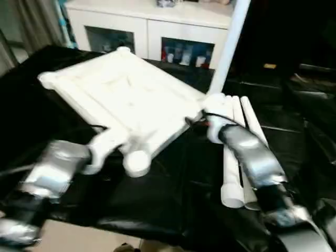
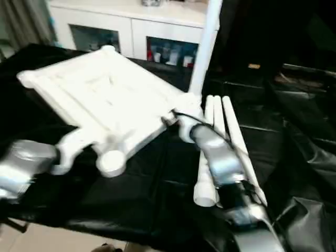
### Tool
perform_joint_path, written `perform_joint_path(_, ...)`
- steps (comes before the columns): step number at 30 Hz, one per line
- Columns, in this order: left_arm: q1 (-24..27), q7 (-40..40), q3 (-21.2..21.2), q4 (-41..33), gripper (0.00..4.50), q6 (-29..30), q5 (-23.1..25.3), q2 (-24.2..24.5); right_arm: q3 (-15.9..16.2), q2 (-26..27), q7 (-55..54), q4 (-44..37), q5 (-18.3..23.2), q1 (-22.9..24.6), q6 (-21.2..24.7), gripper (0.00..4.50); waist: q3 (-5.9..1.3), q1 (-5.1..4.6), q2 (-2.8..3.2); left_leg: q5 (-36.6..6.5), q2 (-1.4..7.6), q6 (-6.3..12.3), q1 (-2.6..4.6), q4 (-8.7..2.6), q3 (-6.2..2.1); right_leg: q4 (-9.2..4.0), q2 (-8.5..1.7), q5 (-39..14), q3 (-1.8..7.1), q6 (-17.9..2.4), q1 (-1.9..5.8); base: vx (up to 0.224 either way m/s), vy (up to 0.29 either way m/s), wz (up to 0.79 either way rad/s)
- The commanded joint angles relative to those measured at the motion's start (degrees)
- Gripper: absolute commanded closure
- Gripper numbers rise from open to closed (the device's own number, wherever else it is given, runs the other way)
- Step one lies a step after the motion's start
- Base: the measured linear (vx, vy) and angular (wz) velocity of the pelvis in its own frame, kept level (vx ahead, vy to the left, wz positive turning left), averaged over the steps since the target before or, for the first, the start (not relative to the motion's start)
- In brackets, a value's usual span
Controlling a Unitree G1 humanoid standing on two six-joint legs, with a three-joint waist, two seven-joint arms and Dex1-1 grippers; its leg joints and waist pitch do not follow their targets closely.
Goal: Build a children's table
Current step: Rotate table base
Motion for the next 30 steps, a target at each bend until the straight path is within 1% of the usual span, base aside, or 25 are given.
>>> perform_joint_path(1,-1.8,2.7,-2.1,2.9,3.6,-3.4,-0.1,-4.8,-2.5,-0.1,-1.7,-5.3,0.1,1.3,8.9,0.65,-3.47,-0.86,1.18,-15.8,3.16,-3.31,1.78,-4.72,-1.96,-5.27,-4.45,-14.1,3.16,-8.9,0.84,0.0,0.0,0.0)
perform_joint_path(3,-2.2,3.3,-2.2,3.5,3.6,-4.0,0.0,-5.7,-2.9,0.0,-2.0,-6.1,0.3,1.6,10.6,0.65,-3.78,-0.63,1.07,-13.8,3.22,-2.97,1.68,-4.59,-2.06,-5.0,-4.51,-11.9,3.11,-9.2,1.05,0.0,0.0,0.0)
perform_joint_path(4,-2.8,4.6,-1.8,4.0,3.6,-5.2,-0.2,-7.5,-3.1,0.3,-2.7,-8.6,0.5,2.6,13.1,0.65,-3.84,-0.84,1.37,-12.3,3.21,-2.98,1.13,-4.67,-2.25,-4.63,-4.55,-9.7,2.97,-9.5,1.43,0.0,0.0,0.0)
perform_joint_path(5,-3.2,5.4,-1.3,4.2,3.6,-6.6,-0.5,-8.6,-3.4,0.5,-3.1,-10.3,0.8,3.3,14.8,0.65,-3.77,-0.97,1.45,-11.8,3.15,-2.82,1.02,-4.67,-2.16,-4.75,-4.32,-8.6,2.95,-9.4,1.49,0.0,0.0,0.0)
perform_joint_path(6,-3.5,6.2,-0.5,4.3,3.6,-8.2,-1.1,-9.7,-3.4,0.7,-3.2,-11.8,1.2,4.0,16.1,0.65,-4.07,-1.02,1.15,-10.9,3.19,-2.56,1.16,-4.41,-2.14,-4.43,-4.44,-5.8,2.9,-10.0,1.49,0.0,0.0,0.0)
perform_joint_path(7,-3.6,6.5,-0.3,4.3,3.6,-8.8,-1.3,-10.1,-3.4,0.8,-3.3,-12.3,1.3,4.2,16.6,0.65,-4.11,-1.17,1.07,-9.8,3.04,-2.17,0.81,-4.36,-2.2,-4.3,-4.38,-4.3,2.85,-10.2,1.85,0.0,0.0,0.0)
perform_joint_path(9,-3.9,8.9,1.9,3.6,3.6,-12.8,-2.7,-12.2,-3.1,1.2,-4.3,-17.2,1.8,5.8,21.1,0.65,-4.36,-1.37,1.06,-6.5,3.04,-0.88,0.6,-4.03,-2.18,-3.79,-4.39,1.4,2.77,-11.5,2.16,0.0,0.0,0.0)
perform_joint_path(11,-3.7,9.6,3.1,2.2,3.6,-12.6,-3.6,-12.6,-3.1,1.6,-4.9,-19.2,1.8,6.2,22.7,0.65,-4.52,-1.57,1.04,-5.0,3.15,0.01,0.47,-3.93,-2.23,-3.38,-4.44,4.5,2.67,-12.4,2.22,0.0,0.0,0.0)
perform_joint_path(13,-3.1,11.1,5.3,-1.3,3.6,-11.3,-4.5,-12.1,-4.3,2.9,-6.1,-23.4,1.9,6.6,27.0,0.65,-4.41,-1.91,0.87,-4.9,3.06,0.48,0.48,-3.86,-2.14,-3.42,-4.33,4.7,2.64,-12.8,2.21,0.0,0.0,0.0)
perform_joint_path(14,-2.6,12.0,6.5,-3.3,3.59,-11.2,-4.5,-11.3,-5.3,3.7,-6.6,-25.8,1.9,6.6,29.8,0.48,-4.38,-2.23,1.02,-4.7,3.16,0.73,0.41,-3.89,-2.22,-3.29,-4.38,4.7,2.64,-13.1,2.26,0.0,0.0,0.0)
perform_joint_path(15,-1.9,12.9,8.1,-6.0,3.59,-10.2,-4.8,-10.6,-6.3,4.2,-6.8,-28.0,2.0,6.6,32.1,0.48,-4.29,-2.45,0.61,-4.9,3.16,0.96,0.43,-3.93,-2.15,-3.41,-4.26,3.6,2.58,-12.9,2.18,0.0,0.0,0.0)
perform_joint_path(17,-0.9,14.0,10.2,-9.4,3.58,-8.8,-5.4,-10.0,-7.6,4.6,-6.7,-30.3,2.8,6.8,34.3,0.35,-4.16,-2.49,0.94,-5.5,3.24,0.67,0.57,-3.97,-2.16,-3.39,-4.29,2.2,2.62,-12.9,2.09,0.0,0.0,0.0)
perform_joint_path(18,-0.4,14.8,11.3,-10.8,3.58,-9.5,-5.6,-10.1,-7.9,4.5,-6.6,-31.2,3.2,6.9,35.5,0.23,-3.91,-2.55,0.73,-6.8,3.25,0.12,0.84,-4.02,-1.97,-3.83,-4.11,-0.9,2.69,-12.3,1.73,0.0,0.0,0.0)
perform_joint_path(19,-0.1,15.4,11.9,-11.5,3.58,-10.4,-5.6,-10.2,-8.0,4.5,-6.6,-31.9,3.4,7.0,36.4,0.23,-3.81,-2.44,0.66,-7.2,3.27,-0.17,0.83,-4.12,-2.01,-3.87,-4.2,-2.1,2.7,-12.1,1.75,0.0,0.0,0.0)
perform_joint_path(20,0.4,16.3,12.6,-12.5,3.58,-10.7,-5.6,-10.3,-6.4,2.9,-6.0,-31.8,2.6,7.3,34.9,0.23,-3.81,-2.33,0.93,-8.0,3.36,-0.96,1.02,-4.16,-2.01,-3.97,-4.2,-3.8,2.69,-11.6,1.51,0.0,0.0,0.0)
perform_joint_path(21,0.8,18.4,14.3,-13.5,3.58,-10.0,-5.9,-11.4,-4.4,1.1,-5.0,-32.5,2.1,8.6,32.4,0.23,-3.72,-2.24,0.95,-8.7,3.26,-1.43,1.15,-4.13,-1.85,-4.17,-4.28,-4.8,2.82,-11.1,1.42,0.0,0.0,0.0)
perform_joint_path(22,0.8,18.4,14.3,-13.5,3.58,-10.0,-5.9,-11.4,-4.4,1.1,-5.0,-32.5,2.1,8.6,32.4,0.23,-3.69,-2.11,0.88,-8.8,3.28,-1.16,1.0,-4.05,-1.68,-4.28,-4.74,-5.0,3.06,-11.0,1.61,0.0,0.0,0.0)
perform_joint_path(23,1.1,19.9,15.5,-14.1,3.58,-9.4,-6.3,-12.1,-3.0,-0.1,-4.3,-33.0,1.8,9.6,30.6,0.23,-3.68,-1.91,0.74,-9.0,3.04,-0.26,0.83,-3.84,-1.44,-4.53,-5.22,-5.3,3.4,-11.1,1.72,0.0,0.0,0.0)
perform_joint_path(24,1.5,22.5,17.0,-14.6,3.58,-7.9,-6.7,-13.3,-4.9,1.9,-4.3,-34.0,4.6,10.8,30.9,0.23,-3.83,-1.14,0.69,-7.8,2.87,3.5,-0.09,-2.73,-1.49,-5.39,-7.69,-6.0,4.67,-12.2,2.55,0.0,0.0,0.0)
perform_joint_path(25,2.5,25.9,18.6,-14.6,3.58,-6.5,-6.7,-14.5,-6.9,4.2,-5.7,-35.5,5.9,12.5,29.5,0.23,-3.93,-0.78,0.71,-7.5,2.82,5.16,-0.43,-1.7,-1.69,-6.01,-9.23,-6.0,5.53,-12.9,2.85,0.0,0.0,0.0)
perform_joint_path(26,3.3,27.0,19.1,-14.6,3.58,-6.1,-6.6,-15.0,-8.2,5.8,-6.3,-36.3,7.1,13.3,29.4,0.23,-3.97,0.24,0.5,-6.6,3.02,7.74,-1.45,1.02,-2.93,-7.58,-13.08,-8.2,7.76,-13.6,3.71,0.0,0.0,0.0)
perform_joint_path(27,4.7,28.2,19.3,-15.0,3.58,-5.6,-6.3,-15.3,-10.1,8.3,-7.0,-37.8,8.2,14.0,30.8,0.23,-4.29,0.77,0.42,-5.1,3.22,8.99,-3.93,4.45,-5.09,-8.19,-16.36,-10.3,10.01,-14.2,4.83,0.01,0.085,-0.14)
perform_joint_path(28,5.1,28.3,19.1,-15.2,3.58,-5.5,-6.1,-15.3,-10.4,8.7,-7.2,-38.2,8.2,14.2,30.9,0.23,-4.32,0.78,0.51,-4.6,3.32,8.85,-4.84,5.27,-6.24,-8.19,-16.84,-10.5,10.25,-14.6,4.99,0.01,0.085,-0.14)
perform_joint_path(29,5.4,28.5,19.0,-15.4,3.58,-5.4,-6.0,-15.3,-10.7,9.1,-7.3,-38.6,8.2,14.3,31.0,0.23,-4.15,0.54,1.0,-4.1,3.23,8.58,-5.37,5.48,-7.1,-8.05,-16.51,-11.2,9.74,-15.2,4.74,0.006,0.148,-0.22)
perform_joint_path(30,6.5,29.5,18.9,-16.4,3.58,-4.7,-5.7,-15.8,-10.6,9.7,-6.6,-39.4,8.6,14.9,33.7,0.23,-4.0,0.11,1.92,-2.0,1.9,9.94,-4.14,2.19,-6.83,-7.46,-11.28,-14.7,6.42,-15.0,3.47,-0.015,0.21,-0.1)
